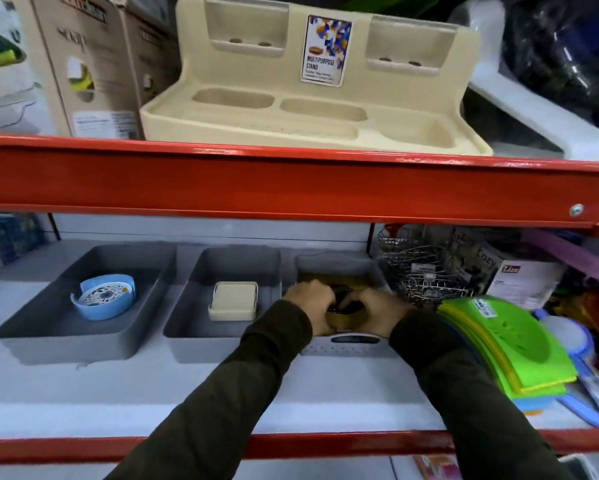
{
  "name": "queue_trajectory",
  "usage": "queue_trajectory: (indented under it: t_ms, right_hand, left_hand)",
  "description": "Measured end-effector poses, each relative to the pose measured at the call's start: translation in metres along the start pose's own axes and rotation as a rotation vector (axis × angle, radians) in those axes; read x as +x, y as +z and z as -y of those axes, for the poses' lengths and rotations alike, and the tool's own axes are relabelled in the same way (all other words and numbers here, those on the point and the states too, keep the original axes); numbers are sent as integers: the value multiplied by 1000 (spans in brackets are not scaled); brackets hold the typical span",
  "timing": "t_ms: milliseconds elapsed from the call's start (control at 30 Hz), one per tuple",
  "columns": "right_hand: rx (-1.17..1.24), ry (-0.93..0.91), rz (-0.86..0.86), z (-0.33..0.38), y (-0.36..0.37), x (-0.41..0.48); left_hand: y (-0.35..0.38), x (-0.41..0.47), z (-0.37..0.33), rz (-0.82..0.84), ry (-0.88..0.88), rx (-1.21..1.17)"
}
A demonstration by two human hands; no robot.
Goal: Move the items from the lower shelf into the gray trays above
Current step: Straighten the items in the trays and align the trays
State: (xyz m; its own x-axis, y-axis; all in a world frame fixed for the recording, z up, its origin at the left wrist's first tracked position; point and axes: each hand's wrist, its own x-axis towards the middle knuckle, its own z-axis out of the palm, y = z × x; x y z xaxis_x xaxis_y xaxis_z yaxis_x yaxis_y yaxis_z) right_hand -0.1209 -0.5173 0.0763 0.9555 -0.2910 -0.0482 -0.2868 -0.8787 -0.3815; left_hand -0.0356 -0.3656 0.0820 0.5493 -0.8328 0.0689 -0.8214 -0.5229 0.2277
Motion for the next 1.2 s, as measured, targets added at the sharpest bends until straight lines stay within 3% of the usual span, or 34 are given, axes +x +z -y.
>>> queue_trajectory:
  t_ms: [67, 300, 400, 500, 600, 867, 1200]
  right_hand:
    - [-70, -30, -7, -4, 0, 1]
    - [35, -54, 19, -3, 2, -3]
    - [131, -52, -19, 6, -2, -15]
    - [154, -72, -68, 28, 0, -34]
    - [145, -63, -55, 58, 11, -54]
    - [-47, 59, -145, 114, 42, -118]
    - [-140, 141, -272, 142, 59, -197]
  left_hand:
    - [2, 3, 1, 27, -27, -14]
    - [5, 5, 6, 46, -69, -77]
    - [-5, -12, 11, -125, -127, -75]
    - [-9, -48, 19, -356, -298, 51]
    - [-3, -87, 21, -416, -405, 115]
    - [6, -168, 7, -336, -167, 95]
    - [3, -238, -20, -266, -77, 73]
